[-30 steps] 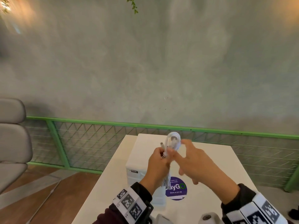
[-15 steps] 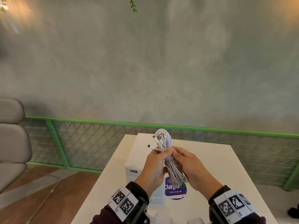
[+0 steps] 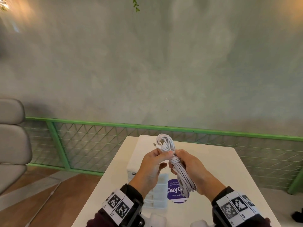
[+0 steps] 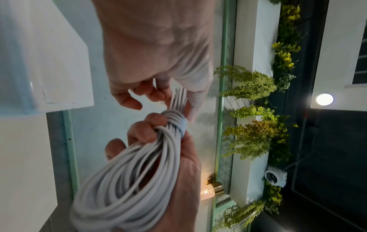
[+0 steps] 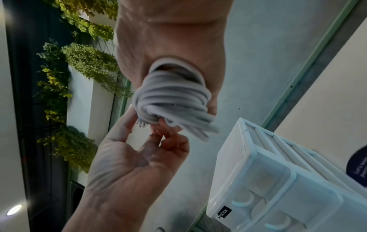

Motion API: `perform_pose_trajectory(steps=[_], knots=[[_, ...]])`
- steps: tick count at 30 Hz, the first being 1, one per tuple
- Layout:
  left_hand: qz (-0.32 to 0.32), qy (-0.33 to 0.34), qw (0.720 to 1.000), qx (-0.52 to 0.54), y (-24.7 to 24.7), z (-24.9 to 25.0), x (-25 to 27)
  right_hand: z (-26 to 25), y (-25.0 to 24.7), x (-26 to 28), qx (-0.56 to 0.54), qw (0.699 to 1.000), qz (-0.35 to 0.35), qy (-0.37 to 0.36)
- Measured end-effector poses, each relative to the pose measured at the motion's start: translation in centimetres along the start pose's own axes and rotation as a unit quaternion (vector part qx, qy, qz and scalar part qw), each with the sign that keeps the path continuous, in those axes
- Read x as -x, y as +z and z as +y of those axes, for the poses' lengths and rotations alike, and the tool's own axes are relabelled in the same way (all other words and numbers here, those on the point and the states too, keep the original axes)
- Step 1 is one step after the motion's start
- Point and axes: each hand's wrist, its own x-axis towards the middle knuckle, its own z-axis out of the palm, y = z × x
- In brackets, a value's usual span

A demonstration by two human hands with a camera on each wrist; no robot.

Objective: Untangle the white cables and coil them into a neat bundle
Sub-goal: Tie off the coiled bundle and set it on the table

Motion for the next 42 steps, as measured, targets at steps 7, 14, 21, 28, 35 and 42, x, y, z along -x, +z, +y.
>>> perform_pose_trajectory(steps=[7,14,21,28,35,42], knots=[[-0.033,0.002,0.999,-0.004,-0.3,0.4,0.1,0.3,0.2,0.4,-0.045,0.999,-0.03,0.006],[-0.053,-0.007,0.998,-0.044,-0.8,0.8,-0.1,0.4,0.1,0.2,-0.072,0.996,-0.045,-0.031],[-0.041,-0.006,0.998,-0.054,-0.5,1.0,0.0,0.6,-0.4,-0.1,-0.083,0.994,-0.041,-0.051],[-0.021,-0.001,0.994,-0.11,0.1,1.3,0.2,0.5,-1.0,-0.3,-0.073,0.996,-0.041,-0.025],[-0.031,0.002,0.987,-0.157,0.9,1.6,0.7,0.5,-0.8,-0.6,-0.018,0.999,0.019,-0.036],[-0.036,0.055,0.975,-0.212,0.4,2.3,1.5,0.3,-0.5,-0.7,0.016,0.995,0.064,-0.075]])
